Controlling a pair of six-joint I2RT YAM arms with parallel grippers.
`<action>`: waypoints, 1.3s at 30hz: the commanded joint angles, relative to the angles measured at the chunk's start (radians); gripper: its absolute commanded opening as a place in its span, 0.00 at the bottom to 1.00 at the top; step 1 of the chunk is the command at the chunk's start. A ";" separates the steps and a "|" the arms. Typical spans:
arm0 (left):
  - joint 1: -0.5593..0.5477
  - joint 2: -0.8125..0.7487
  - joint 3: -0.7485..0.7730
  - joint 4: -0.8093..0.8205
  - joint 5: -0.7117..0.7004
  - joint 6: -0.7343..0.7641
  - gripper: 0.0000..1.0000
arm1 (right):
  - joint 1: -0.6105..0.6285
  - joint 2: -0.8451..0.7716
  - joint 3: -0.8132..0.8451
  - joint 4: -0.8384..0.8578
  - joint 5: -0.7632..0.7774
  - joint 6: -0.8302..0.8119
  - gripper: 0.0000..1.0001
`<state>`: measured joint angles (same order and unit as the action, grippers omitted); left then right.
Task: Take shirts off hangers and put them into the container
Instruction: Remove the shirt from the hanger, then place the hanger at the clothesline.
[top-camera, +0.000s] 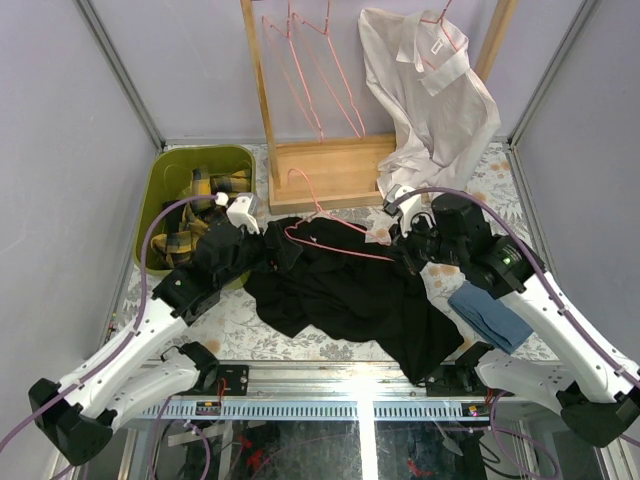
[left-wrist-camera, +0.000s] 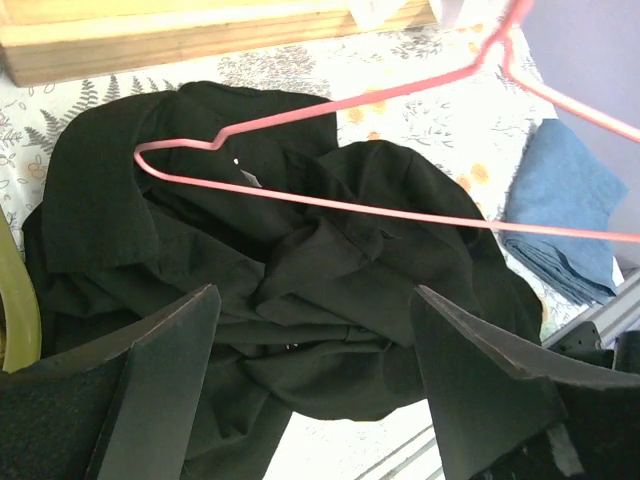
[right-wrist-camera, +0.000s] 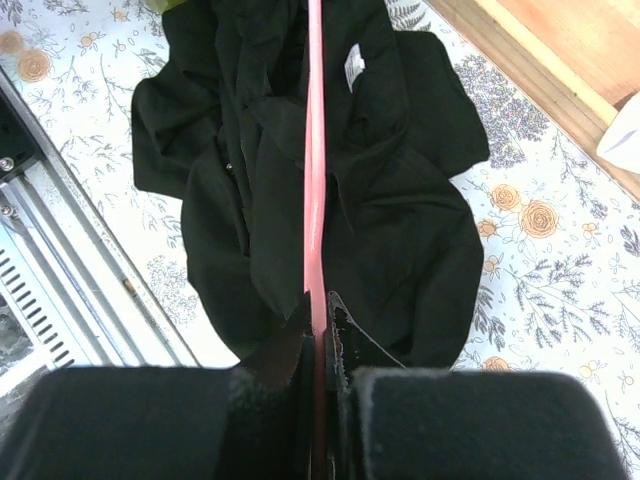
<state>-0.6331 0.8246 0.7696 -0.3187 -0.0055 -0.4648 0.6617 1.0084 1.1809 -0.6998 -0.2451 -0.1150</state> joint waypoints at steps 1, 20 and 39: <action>0.004 0.056 -0.003 0.044 -0.063 -0.038 0.76 | -0.002 -0.048 0.074 -0.012 -0.004 0.011 0.00; 0.004 0.211 -0.016 0.023 -0.105 -0.125 0.78 | -0.002 -0.265 0.106 -0.101 0.056 -0.087 0.00; 0.004 -0.022 -0.051 0.066 -0.201 -0.073 0.96 | -0.002 -0.667 -0.123 0.395 0.523 -0.135 0.00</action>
<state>-0.6331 0.8375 0.7212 -0.3130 -0.1459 -0.5636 0.6617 0.3111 1.0855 -0.4564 0.1486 -0.2340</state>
